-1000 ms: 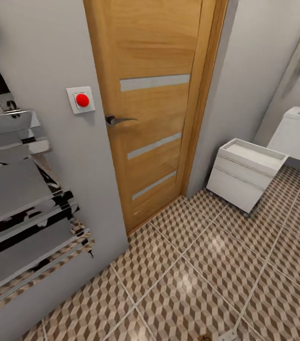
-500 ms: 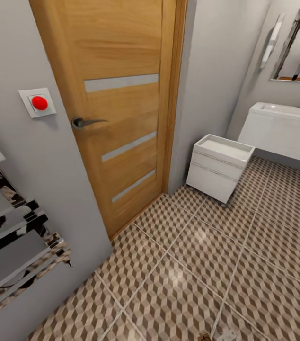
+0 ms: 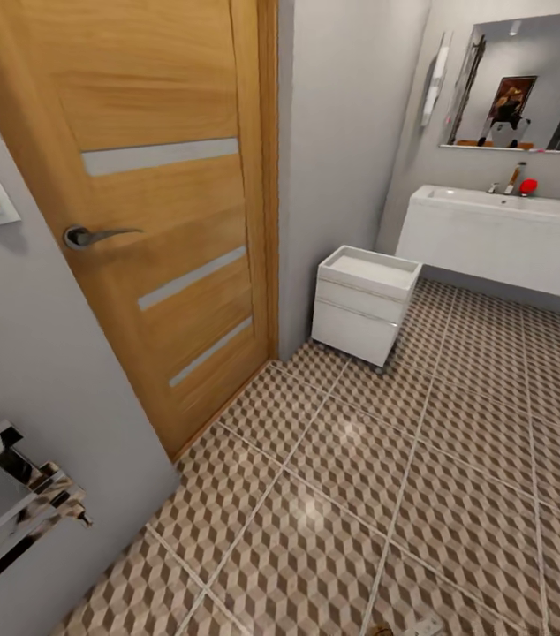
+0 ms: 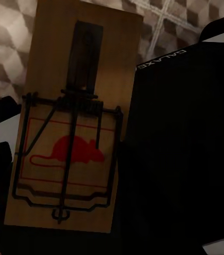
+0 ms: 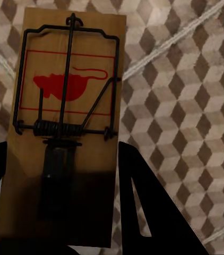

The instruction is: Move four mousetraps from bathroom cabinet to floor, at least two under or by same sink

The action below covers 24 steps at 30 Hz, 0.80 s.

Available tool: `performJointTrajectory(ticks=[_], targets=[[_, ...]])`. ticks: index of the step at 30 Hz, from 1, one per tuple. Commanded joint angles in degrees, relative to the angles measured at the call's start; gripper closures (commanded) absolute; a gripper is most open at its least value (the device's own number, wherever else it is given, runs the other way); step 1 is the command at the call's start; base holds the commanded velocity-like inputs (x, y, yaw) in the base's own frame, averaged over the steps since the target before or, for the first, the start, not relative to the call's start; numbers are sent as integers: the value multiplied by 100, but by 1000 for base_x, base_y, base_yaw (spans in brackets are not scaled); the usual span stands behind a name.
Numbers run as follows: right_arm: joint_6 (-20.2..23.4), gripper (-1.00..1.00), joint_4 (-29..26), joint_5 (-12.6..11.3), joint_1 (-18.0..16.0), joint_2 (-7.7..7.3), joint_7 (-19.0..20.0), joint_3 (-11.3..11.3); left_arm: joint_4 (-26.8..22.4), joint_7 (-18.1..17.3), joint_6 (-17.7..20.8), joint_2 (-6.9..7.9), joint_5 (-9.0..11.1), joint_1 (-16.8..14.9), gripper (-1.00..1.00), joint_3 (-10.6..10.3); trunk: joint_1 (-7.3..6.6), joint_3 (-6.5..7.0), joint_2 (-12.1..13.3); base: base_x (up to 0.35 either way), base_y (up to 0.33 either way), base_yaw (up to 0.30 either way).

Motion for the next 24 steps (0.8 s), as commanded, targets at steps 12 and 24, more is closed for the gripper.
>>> performJointTrajectory(ticks=[12,24], targets=[[-20,100,7,-12,-4,-8,27,2,17,-34,19,-4,63,-7,100,-25,0,-3,-2,0,0,-300],[-20,100,7,-14,-4,-10,27,2,17,-34,19,-4,62,-7,100,-25,0,8,-2,0,0,-300]])
